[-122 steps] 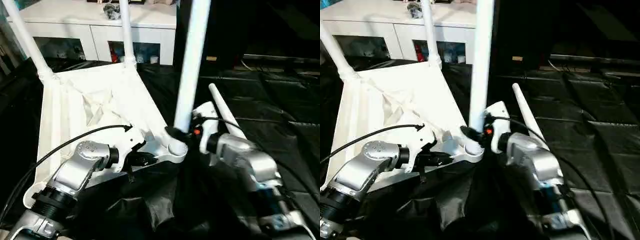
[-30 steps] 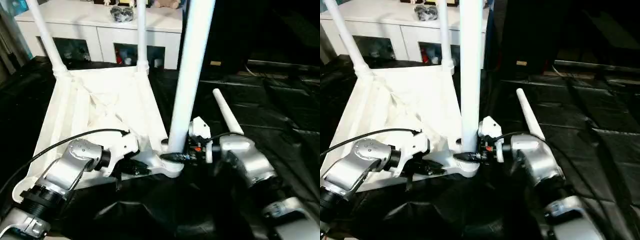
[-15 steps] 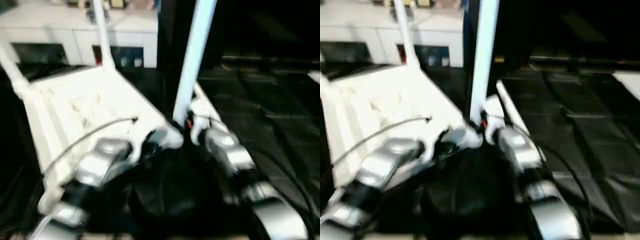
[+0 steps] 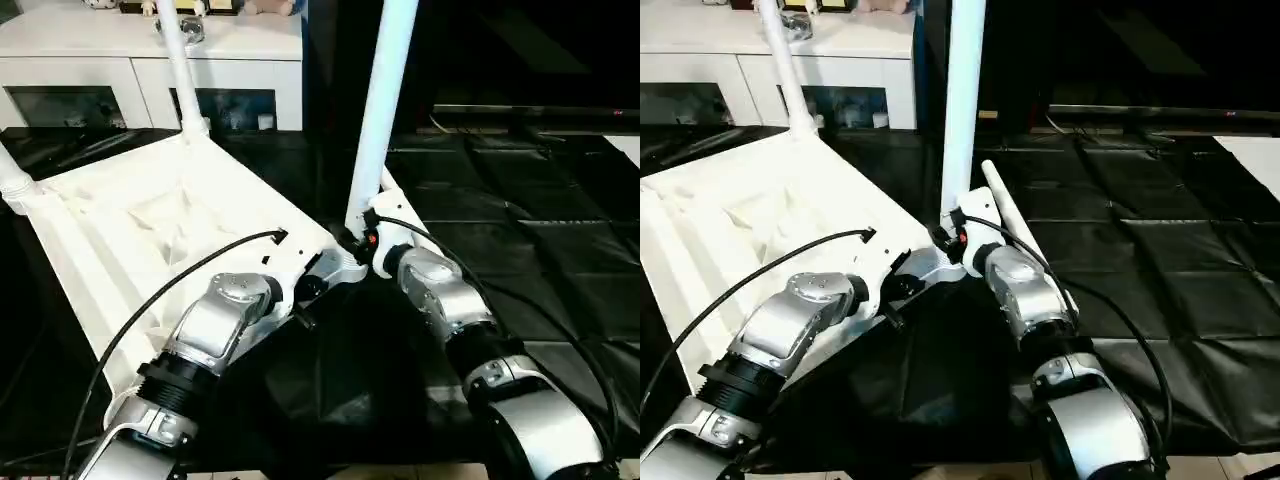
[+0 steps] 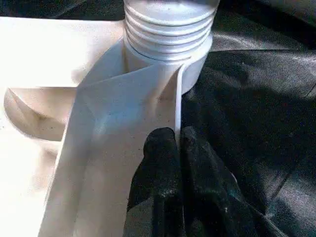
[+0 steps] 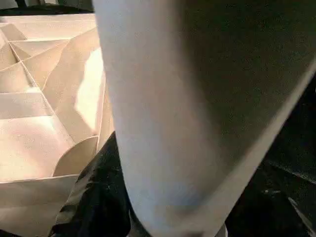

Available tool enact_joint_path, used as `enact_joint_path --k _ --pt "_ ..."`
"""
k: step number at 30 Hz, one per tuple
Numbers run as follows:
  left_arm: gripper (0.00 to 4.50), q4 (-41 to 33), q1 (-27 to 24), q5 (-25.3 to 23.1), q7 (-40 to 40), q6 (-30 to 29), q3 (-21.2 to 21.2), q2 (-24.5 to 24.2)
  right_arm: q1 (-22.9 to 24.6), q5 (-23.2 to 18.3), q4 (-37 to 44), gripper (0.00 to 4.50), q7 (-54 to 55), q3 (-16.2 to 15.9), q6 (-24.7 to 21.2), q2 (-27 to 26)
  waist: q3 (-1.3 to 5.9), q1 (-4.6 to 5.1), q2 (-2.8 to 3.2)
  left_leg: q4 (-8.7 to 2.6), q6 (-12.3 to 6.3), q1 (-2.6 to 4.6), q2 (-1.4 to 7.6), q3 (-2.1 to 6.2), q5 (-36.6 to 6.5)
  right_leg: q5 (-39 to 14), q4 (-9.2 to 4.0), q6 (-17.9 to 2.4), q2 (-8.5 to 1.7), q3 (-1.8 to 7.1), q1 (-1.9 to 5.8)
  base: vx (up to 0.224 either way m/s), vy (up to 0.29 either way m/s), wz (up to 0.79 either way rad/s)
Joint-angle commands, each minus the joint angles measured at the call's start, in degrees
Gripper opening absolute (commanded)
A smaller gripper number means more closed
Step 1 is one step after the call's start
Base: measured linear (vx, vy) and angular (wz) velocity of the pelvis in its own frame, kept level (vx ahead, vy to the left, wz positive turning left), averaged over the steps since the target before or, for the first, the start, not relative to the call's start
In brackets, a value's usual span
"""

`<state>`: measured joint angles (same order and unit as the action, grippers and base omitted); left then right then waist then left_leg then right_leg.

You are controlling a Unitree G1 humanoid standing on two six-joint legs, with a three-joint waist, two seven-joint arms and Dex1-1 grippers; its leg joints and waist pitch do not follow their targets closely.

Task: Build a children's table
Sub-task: Rotate leg to tighten

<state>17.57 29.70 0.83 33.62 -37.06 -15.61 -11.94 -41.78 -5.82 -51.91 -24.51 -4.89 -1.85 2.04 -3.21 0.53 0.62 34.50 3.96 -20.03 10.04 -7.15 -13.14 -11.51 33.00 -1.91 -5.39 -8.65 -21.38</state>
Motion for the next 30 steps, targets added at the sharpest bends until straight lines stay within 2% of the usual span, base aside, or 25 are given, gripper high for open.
enact_joint_path --k 1,2,3,6,7,12,13,14,17,20,22,24,26,27,28,29,30 --pt "0.0 -0.51 2.4 -1.68 -1.73 1.74 1.46 -1.07 3.51 1.05 -5.67 1.91 -4.15 -2.57 -4.73 -2.84 2.21 0.17 0.63 -5.1 0.25 0.14 2.86 1.08 -25.32 -32.89 -6.36 -3.78 -4.79 3.04 1.26 0.0 0.0 0.0" --pt "0.0 -0.51 2.4 -1.68 -1.73 1.74 1.46 -1.07 3.51 1.05 -5.67 1.91 -4.15 -2.57 -4.73 -2.84 2.24 0.17 0.61 -5.08 0.28 0.08 2.82 1.11 -25.26 -33.18 -6.37 -3.65 -4.85 3.04 1.31 0.0 0.0 0.0" --pt "0.0 -0.58 2.33 -1.54 -1.35 2.1 1.36 -1.21 3.4 0.72 -5.62 2.26 -4.57 -2.18 -4.82 -2.89 2.24 0.15 0.68 -5.13 0.29 0.11 2.86 1.12 -25.09 -33.16 -6.4 -3.62 -4.87 3.11 1.24 0.0 0.0 0.0" --pt "0.0 -1.0 2.14 -0.95 -0.17 2.8 1.0 -1.68 2.79 0.28 -5.99 2.47 -4.86 -1.24 -4.32 -2.75 2.21 0.34 0.7 -5.28 0.45 0.08 2.98 1.24 -26.03 -32.69 -6.3 -3.86 -4.8 3.12 1.18 0.0 0.0 0.0" --pt "0.0 -1.04 2.12 -0.9 -0.06 2.85 0.99 -1.71 2.73 0.19 -5.99 2.7 -4.96 -1.14 -4.32 -2.74 2.24 0.42 0.76 -5.32 0.44 0.07 3.02 1.27 -26.13 -32.04 -6.23 -4.18 -4.85 3.24 1.14 0.0 0.0 0.0" --pt "0.0 -1.53 1.97 -0.29 1.97 4.28 0.56 -2.45 2.05 -0.67 -5.18 3.07 -7.02 -0.48 -3.96 -2.34 2.38 0.61 0.71 -5.48 0.02 -0.68 3.15 1.16 -23.46 -28.46 -5.47 -6.0 -4.87 3.66 1.54 0.0 0.0 0.0" --pt "0.0 -1.53 1.97 -0.29 1.97 4.28 0.56 -2.45 2.05 -0.67 -5.18 3.16 -7.02 -0.48 -3.96 -2.34 2.33 0.56 0.71 -5.52 -0.06 -0.74 3.17 1.15 -23.4 -28.85 -5.52 -5.96 -4.86 3.6 1.55 0.0 0.0 0.0" --pt "0.0 -1.94 1.8 -0.08 2.86 4.53 0.28 -2.85 1.8 -0.96 -4.72 3.25 -7.81 -0.28 -3.97 -2.09 2.34 0.47 0.75 -5.36 -0.05 -0.48 3.13 1.01 -23.15 -29.63 -5.73 -5.86 -4.97 3.65 1.32 0.0 0.0 0.0" --pt "0.0 -2.94 1.28 0.24 5.43 5.91 -0.64 -3.85 1.31 -1.22 -3.82 3.49 -9.32 -0.06 -3.65 -1.37 2.49 0.35 0.71 -5.39 -0.42 -0.66 3.21 0.91 -20.94 -28.32 -5.58 -6.37 -5.04 3.92 1.51 0.0 0.0 0.0" --pt "0.0 -3.61 0.76 0.67 7.25 6.58 -1.21 -4.75 1.14 -0.33 -3.06 3.75 -10.83 -0.41 -3.18 -0.53 2.76 0.16 0.75 -5.4 -0.62 -0.68 3.43 0.65 -17.91 -22.84 -4.81 -8.57 -4.82 4.27 1.58 0.0 0.0 0.0" --pt "0.0 -4.08 0.35 1.18 8.81 7.21 -1.53 -5.52 1.32 0.22 -1.94 3.93 -13.08 -0.97 -3.03 0.27 3.11 -0.31 0.81 -5.21 -1.65 -0.71 3.51 0.09 -14.12 -18.38 -4.3 -10.53 -4.68 4.51 1.66 0.0 0.0 0.0" --pt "0.0 -4.46 -0.15 1.75 11.06 8.53 -1.83 -6.5 1.98 0.31 0.39 3.93 -16.71 -1.98 -3.35 1.53 3.22 -0.72 0.81 -5.09 -2.34 -0.81 3.57 -0.27 -11.55 -16.27 -3.95 -11.33 -4.49 4.49 1.76 0.027 -0.01 0.01" --pt "0.0 -4.51 -0.77 1.75 13.42 10.48 -2.24 -7.89 3.1 0.51 3.66 3.93 -21.4 -3.6 -3.68 3.55 3.67 -1.19 1.02 -4.71 -3.22 -0.79 3.74 -0.87 -6.97 -11.06 -3.14 -12.39 -4.41 4.58 2.01 0.065 -0.021 0.03" --pt "0.0 -4.55 -1.11 2.19 14.74 11.33 -2.24 -8.42 3.56 0.69 4.93 3.93 -23.24 -4.3 -3.47 4.5 4.05 -1.43 1.08 -4.22 -4.33 -0.68 3.79 -1.06 -2.27 -4.59 -2.23 -13.49 -4.19 4.6 2.13 0.092 -0.016 0.02" --pt "0.0 -4.56 -1.17 2.3 15.01 11.5 -2.24 -8.51 3.64 0.72 5.15 3.93 -23.56 -4.41 -3.42 4.67 4.48 -1.66 0.93 -3.79 -5.93 -0.99 3.56 -1.18 2.59 3.15 -1.04 -15.21 -4.01 4.7 2.37 0.092 -0.016 0.02" --pt "0.0 -5.05 -1.67 3.22 16.97 11.65 -2.2 -9.36 4.14 0.57 6.78 3.93 -25.96 -4.85 -3.66 5.93 4.46 -1.68 0.7 -3.54 -6.8 -1.28 3.34 -1.3 4.05 5.94 -0.71 -15.82 -3.78 4.77 2.16 0.071 -0.006 0.0" --pt "0.0 -5.34 -1.97 3.63 18.24 12.24 -2.32 -9.92 4.43 0.56 7.69 3.93 -27.22 -5.08 -3.66 6.58 4.82 -1.98 0.72 -3.15 -8.68 -0.84 3.21 -1.4 6.65 10.44 -0.16 -17.06 -3.73 4.82 2.09 0.054 -0.001 0.01"
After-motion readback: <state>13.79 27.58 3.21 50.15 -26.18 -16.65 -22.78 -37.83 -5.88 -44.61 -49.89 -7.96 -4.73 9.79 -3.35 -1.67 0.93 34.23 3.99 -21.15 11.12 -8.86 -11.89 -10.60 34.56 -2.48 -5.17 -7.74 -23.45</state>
